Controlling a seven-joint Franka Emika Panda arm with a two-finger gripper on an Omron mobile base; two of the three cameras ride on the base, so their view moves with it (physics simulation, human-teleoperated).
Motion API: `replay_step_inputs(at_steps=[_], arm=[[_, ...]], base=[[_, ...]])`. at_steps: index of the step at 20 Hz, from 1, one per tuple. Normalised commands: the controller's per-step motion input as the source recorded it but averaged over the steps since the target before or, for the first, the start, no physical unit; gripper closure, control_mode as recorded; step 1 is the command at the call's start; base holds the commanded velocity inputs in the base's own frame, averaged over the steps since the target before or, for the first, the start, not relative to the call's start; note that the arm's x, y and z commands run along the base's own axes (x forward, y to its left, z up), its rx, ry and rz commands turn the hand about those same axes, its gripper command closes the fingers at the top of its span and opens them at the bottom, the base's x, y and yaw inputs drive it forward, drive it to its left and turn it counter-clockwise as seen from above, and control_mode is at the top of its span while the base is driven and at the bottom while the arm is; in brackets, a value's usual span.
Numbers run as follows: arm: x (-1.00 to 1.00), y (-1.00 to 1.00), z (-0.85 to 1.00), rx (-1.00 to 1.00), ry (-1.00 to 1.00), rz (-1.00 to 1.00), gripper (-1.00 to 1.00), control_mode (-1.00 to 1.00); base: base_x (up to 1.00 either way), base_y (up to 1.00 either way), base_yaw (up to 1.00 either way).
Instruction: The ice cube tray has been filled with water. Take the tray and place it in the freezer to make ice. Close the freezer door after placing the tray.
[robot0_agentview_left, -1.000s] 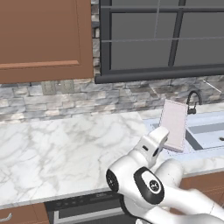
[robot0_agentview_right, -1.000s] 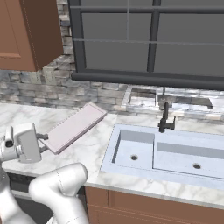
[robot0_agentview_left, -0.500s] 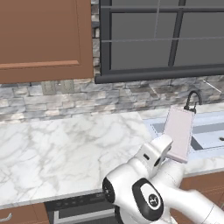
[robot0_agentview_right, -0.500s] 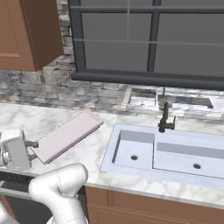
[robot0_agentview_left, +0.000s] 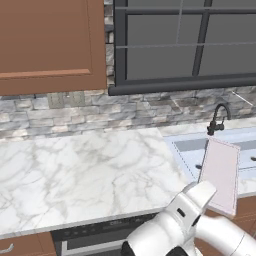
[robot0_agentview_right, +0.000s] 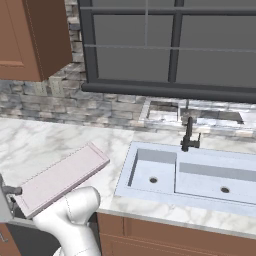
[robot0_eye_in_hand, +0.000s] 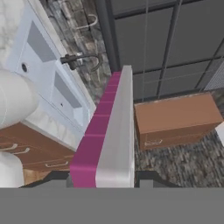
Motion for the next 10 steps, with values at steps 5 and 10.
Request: replay_step_inputs(at_steps=[5, 10], arm=[[0.22, -0.15, 0.07, 0.02, 0.01, 0.00, 1.00, -1.00], [0.58, -0.06, 0.00, 0.02, 0.05, 0.00, 1.00, -1.00]], base=[[0.00, 0.00, 0.00], [0.00, 0.00, 0.00]])
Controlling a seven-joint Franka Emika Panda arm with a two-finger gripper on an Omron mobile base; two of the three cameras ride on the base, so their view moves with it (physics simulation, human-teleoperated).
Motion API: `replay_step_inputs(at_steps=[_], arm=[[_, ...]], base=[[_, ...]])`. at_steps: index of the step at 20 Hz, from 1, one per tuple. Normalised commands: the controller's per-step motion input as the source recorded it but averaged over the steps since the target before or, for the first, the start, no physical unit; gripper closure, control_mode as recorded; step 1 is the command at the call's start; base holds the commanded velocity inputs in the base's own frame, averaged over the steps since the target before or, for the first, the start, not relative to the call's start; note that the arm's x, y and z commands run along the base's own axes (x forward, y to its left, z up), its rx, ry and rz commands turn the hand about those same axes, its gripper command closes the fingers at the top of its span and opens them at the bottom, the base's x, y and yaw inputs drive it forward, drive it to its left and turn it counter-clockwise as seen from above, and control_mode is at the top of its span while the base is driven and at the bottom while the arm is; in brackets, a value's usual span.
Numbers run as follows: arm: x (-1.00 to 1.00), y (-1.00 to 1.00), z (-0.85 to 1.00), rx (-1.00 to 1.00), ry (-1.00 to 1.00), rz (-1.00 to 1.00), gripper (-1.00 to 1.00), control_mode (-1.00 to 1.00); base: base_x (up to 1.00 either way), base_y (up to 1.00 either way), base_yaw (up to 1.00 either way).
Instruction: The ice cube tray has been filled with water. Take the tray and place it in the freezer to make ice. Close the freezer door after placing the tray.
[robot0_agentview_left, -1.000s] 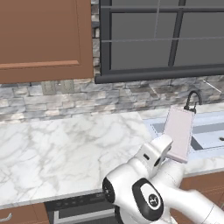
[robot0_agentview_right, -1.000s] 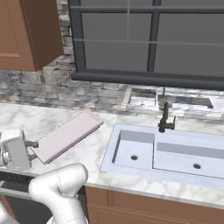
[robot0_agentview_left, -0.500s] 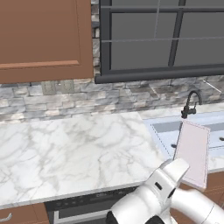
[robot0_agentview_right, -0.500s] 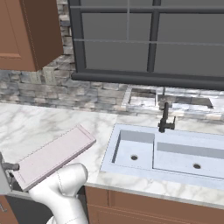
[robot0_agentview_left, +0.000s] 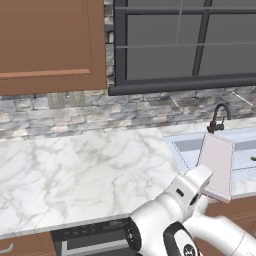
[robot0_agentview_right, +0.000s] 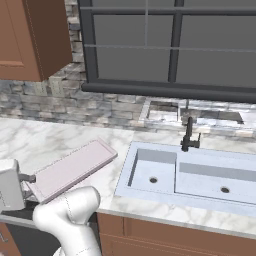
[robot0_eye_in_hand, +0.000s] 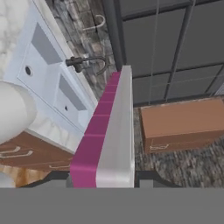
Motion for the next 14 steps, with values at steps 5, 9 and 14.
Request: replay_step_inputs(at_steps=[5, 9, 14], arm=[[0.47, 0.00, 0.00, 0.00, 0.02, 0.00, 1.00, -1.00], [0.08, 0.00, 0.00, 0.00, 0.00, 0.00, 1.00, -1.00], [0.00, 0.00, 0.00, 0.00, 0.00, 0.00, 1.00, -1.00]], base=[[0.00, 0.00, 0.00], [0.00, 0.00, 0.00], [0.00, 0.00, 0.00]])
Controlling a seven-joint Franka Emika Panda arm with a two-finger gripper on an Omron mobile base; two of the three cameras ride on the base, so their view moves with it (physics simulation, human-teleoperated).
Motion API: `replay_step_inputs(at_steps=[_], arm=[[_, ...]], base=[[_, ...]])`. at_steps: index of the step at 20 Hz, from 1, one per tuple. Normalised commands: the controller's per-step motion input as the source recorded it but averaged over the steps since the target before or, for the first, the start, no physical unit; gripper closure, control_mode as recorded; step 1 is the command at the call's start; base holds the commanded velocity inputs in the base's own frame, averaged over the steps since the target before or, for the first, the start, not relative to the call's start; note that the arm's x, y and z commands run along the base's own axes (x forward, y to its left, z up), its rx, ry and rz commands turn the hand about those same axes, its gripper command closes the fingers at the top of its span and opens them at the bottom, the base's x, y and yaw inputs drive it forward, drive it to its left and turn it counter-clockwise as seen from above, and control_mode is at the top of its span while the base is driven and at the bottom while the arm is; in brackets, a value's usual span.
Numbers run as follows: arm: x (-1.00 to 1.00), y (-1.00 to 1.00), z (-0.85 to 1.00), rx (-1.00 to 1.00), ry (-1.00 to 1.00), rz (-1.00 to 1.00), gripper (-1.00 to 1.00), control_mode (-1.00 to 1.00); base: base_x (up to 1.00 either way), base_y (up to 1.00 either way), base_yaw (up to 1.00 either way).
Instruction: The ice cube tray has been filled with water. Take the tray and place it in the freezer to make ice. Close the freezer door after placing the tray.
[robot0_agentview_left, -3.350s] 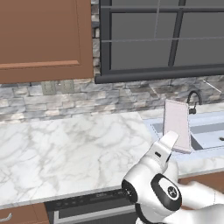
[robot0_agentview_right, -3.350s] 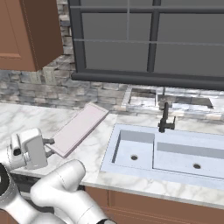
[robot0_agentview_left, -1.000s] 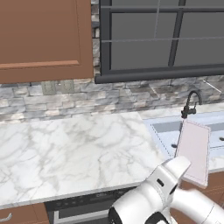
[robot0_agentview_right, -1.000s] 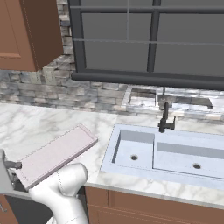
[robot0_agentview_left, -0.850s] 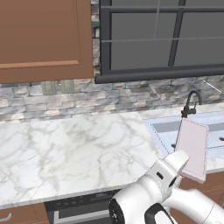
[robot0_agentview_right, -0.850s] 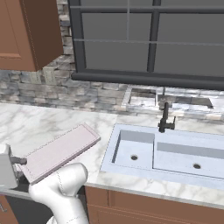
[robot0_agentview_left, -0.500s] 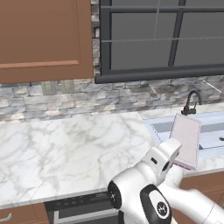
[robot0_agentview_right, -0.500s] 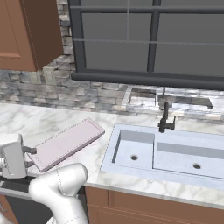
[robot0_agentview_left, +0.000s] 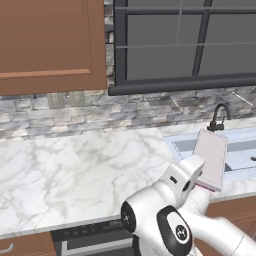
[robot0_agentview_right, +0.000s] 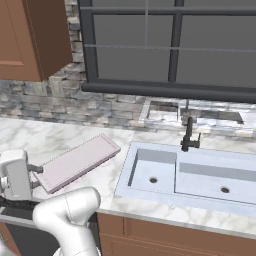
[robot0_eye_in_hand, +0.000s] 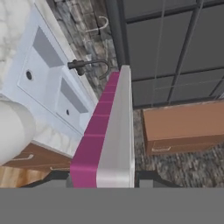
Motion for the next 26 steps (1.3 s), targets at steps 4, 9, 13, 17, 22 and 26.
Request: replay_step_inputs(at_steps=[4, 9, 13, 17, 22, 26], arm=[[-0.12, 0.00, 0.00, 0.00, 0.00, 0.00, 1.00, 1.00], [0.00, 0.00, 0.00, 0.00, 0.00, 0.00, 1.00, 1.00], [0.00, 0.00, 0.00, 0.00, 0.00, 0.00, 1.00, 1.00], [0.00, 0.00, 0.00, 0.00, 0.00, 0.00, 1.00, 1.00], [0.00, 0.00, 0.00, 0.00, 0.00, 0.00, 1.00, 1.00], [0.00, 0.00, 0.00, 0.00, 0.00, 0.00, 1.00, 1.00]], base=[[-0.11, 0.00, 0.00], [-0.64, 0.00, 0.00], [-0.78, 0.00, 0.01], [-0.67, 0.00, 0.04], [-0.30, 0.17, 0.21], [-0.24, 0.08, 0.31]])
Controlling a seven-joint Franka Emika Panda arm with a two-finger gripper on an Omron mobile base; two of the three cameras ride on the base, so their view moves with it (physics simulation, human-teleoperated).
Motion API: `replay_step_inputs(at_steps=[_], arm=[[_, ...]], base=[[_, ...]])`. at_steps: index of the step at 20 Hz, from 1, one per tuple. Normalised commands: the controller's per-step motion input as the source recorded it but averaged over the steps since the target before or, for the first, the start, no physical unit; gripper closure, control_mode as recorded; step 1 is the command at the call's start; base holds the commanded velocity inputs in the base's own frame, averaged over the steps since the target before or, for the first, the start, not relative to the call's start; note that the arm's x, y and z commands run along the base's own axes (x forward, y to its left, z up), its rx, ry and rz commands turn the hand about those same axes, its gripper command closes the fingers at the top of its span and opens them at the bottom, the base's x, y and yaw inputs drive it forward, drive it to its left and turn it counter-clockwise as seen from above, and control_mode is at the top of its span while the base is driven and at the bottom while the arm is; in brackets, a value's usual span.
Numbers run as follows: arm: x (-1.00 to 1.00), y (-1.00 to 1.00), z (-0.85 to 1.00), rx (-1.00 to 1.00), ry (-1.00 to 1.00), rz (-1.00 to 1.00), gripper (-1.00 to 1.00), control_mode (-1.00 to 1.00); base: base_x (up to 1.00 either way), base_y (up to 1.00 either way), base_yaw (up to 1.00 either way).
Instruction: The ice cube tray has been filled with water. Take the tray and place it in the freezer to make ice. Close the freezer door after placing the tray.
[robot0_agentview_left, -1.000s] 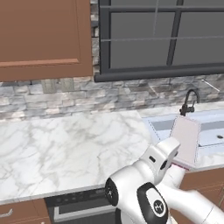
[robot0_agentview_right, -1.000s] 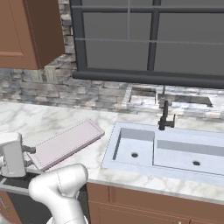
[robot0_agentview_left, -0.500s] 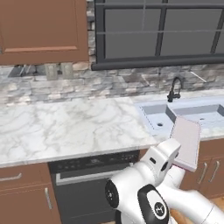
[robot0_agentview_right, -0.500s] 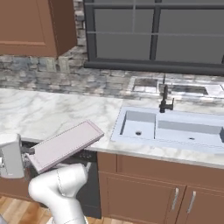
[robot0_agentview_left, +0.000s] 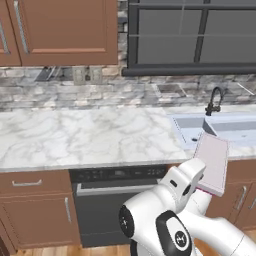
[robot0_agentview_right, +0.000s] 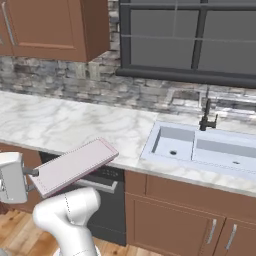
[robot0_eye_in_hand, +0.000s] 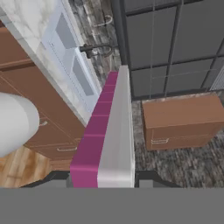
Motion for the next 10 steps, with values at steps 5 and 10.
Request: replay_step_inputs(at_steps=[5, 10], arm=[[0.00, 0.00, 0.00, 0.00, 0.00, 0.00, 1.00, 1.00], [0.00, 0.00, 0.00, 0.00, 0.00, 0.00, 1.00, 1.00]], base=[[-0.22, 0.01, 0.37], [-0.26, 0.06, 0.47]])
